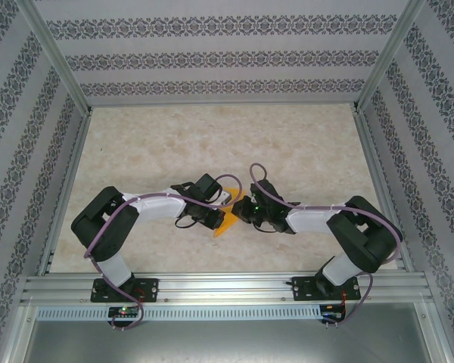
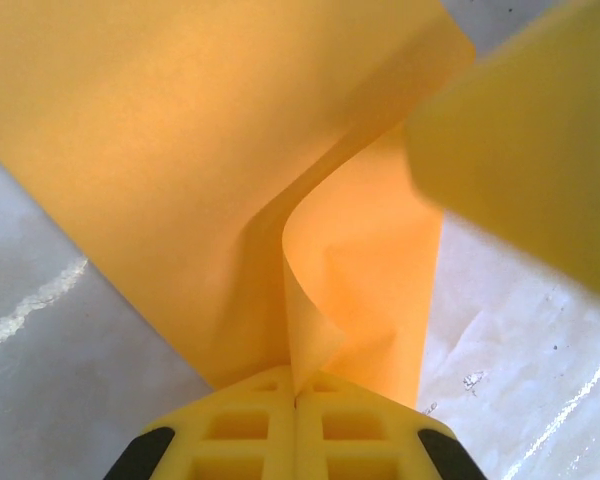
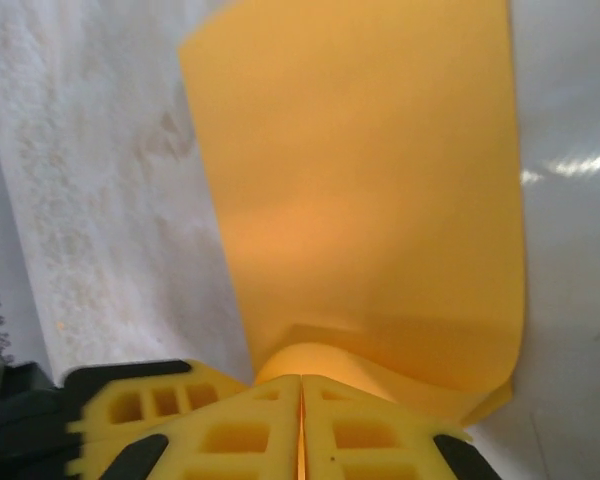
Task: Fold a paper plane with a square sheet of paper (pick it up from the middle)
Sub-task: Third fold the triangle at the center of the table.
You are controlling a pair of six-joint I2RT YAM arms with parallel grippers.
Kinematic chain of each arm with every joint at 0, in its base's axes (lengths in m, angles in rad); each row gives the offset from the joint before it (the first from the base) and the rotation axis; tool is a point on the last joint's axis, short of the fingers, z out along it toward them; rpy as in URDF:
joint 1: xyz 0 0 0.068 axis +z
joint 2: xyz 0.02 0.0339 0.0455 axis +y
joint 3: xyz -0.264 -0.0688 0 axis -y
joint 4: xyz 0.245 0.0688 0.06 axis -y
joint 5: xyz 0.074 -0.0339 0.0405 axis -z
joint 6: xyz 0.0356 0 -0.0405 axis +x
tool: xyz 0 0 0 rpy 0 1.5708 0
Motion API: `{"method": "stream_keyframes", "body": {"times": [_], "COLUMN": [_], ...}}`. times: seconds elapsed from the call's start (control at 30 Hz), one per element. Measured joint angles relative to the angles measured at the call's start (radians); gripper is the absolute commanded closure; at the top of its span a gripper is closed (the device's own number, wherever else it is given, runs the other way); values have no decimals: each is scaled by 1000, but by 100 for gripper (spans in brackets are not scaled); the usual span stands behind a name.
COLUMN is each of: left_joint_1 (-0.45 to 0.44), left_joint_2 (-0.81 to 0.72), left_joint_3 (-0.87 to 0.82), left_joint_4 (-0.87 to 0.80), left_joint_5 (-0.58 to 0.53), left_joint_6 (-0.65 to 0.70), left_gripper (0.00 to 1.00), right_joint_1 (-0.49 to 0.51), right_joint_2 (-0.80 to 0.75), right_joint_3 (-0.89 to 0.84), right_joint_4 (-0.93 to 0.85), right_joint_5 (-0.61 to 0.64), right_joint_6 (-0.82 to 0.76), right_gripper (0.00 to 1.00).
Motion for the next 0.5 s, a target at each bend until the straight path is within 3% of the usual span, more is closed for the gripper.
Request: {"method": "stream_keyframes", "body": {"times": [0.5], "left_joint_1": [0], "left_joint_2": [0], "left_joint_3": [2], "left_joint_4": [-1], "left_joint_5": [-1], "left_joint_6": [0], "left_gripper": [94], "right_joint_1": [-34], "right_joint_2": [83], "right_joint_3": [39], "right_joint_4": [-69], "right_joint_5": [-4], "right_joint_6": [-41], "right_gripper": [90]}}
